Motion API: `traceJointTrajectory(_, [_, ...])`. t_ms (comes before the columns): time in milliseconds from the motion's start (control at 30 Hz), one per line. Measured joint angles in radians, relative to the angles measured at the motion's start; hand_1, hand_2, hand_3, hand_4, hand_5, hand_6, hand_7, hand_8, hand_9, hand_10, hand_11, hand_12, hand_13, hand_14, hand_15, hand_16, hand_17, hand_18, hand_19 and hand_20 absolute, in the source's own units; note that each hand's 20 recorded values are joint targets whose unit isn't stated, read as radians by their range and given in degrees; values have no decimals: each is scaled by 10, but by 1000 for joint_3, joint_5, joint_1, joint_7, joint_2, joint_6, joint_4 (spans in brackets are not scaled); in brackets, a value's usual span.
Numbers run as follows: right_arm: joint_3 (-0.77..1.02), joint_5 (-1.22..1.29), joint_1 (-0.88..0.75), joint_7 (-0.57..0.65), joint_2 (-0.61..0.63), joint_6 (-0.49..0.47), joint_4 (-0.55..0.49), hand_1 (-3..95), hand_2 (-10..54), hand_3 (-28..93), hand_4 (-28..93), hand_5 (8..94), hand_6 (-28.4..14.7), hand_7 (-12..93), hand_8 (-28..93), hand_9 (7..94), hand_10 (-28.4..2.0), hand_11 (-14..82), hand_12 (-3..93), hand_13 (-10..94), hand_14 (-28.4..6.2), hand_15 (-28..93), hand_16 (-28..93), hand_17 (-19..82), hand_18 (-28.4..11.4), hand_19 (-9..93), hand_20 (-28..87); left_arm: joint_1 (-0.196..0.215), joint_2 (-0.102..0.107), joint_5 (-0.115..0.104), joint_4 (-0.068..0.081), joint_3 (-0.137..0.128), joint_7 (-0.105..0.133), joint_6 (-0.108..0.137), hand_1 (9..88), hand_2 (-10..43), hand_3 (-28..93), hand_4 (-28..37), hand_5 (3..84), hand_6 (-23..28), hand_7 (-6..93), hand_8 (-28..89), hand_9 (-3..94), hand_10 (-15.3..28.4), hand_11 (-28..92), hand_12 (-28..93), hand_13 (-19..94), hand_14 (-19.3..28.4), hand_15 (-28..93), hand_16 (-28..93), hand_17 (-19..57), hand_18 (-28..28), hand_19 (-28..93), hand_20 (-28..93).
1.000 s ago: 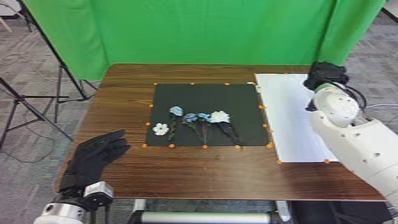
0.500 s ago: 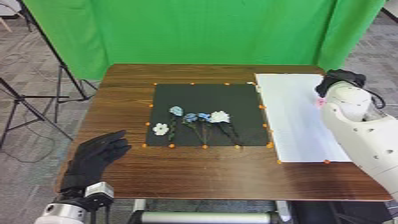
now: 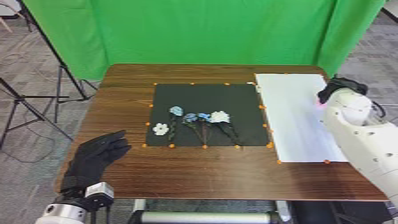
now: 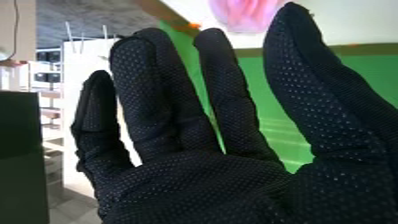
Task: Arrange flowers
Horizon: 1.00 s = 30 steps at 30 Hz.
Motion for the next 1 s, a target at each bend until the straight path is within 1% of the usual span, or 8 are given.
traceJointTrajectory(100, [0,-1,-3,0,-12,0,6,347,-95,861,-283,553,-16,172,-129,623,-169,209,154,477,-154,761,171,123,-268,736,476,-1,0,0,0,0,0,0,305,61,798,-94,508,162,155,-85,425,231,417,105,316,284,632,-127,-69,227,623,161])
traceJointTrajectory(233, [-1,-2,-12,1,-22,1,7,390,-95,842,-282,631,7,202,-130,705,-131,247,165,540,-124,741,201,146,-262,741,472,-1,0,0,1,1,-1,0,305,61,799,-94,507,162,155,-85,425,231,417,105,315,284,632,-127,-69,227,623,161])
traceJointTrajectory(333, [-6,-7,-21,1,-23,15,7,474,-95,759,-282,728,14,252,-38,811,-80,179,274,600,-85,701,286,171,-251,752,458,-3,-1,0,2,1,-3,-1,306,62,799,-96,508,163,154,-85,425,231,417,104,315,284,632,-126,-69,227,623,161])
traceJointTrajectory(400, [-15,-15,-27,5,-22,48,6,508,-95,747,-282,782,20,269,-17,877,-61,181,318,641,-65,687,320,190,-246,763,452,-3,-2,2,3,0,-5,-2,305,62,799,-95,508,163,154,-85,425,230,417,104,316,284,632,-127,-69,227,623,161])
traceJointTrajectory(467, [-27,-21,-33,9,-18,107,7,526,-95,744,-283,812,20,258,-2,910,-42,186,350,677,-55,685,341,206,-247,774,450,-3,-3,2,3,-1,-7,-2,305,61,799,-94,508,163,154,-85,425,230,417,104,316,284,632,-127,-69,227,622,161])
traceJointTrajectory(600, [-44,-32,-47,9,-11,206,6,535,-95,744,-283,825,16,250,4,920,-38,188,359,691,-53,683,349,213,-250,778,451,-3,-4,2,3,-3,-11,-2,305,62,799,-94,508,163,153,-85,426,232,415,104,316,284,632,-127,-69,227,623,161])
traceJointTrajectory(767, [-58,-10,-53,19,4,209,-19,540,-95,748,-283,835,9,239,12,927,-39,187,363,701,-59,685,351,220,-262,785,453,-3,-4,2,3,-3,-12,-2,305,62,799,-95,508,163,154,-84,425,231,416,105,316,284,633,-126,-69,227,623,161])
traceJointTrajectory(1000, [-57,136,-94,32,53,226,-193,548,-95,751,-283,845,0,221,26,932,-41,187,368,705,-63,690,351,225,-269,793,452,5,6,-3,0,-7,-8,3,305,62,799,-95,509,163,154,-84,425,231,416,105,316,284,632,-127,-69,227,623,161])
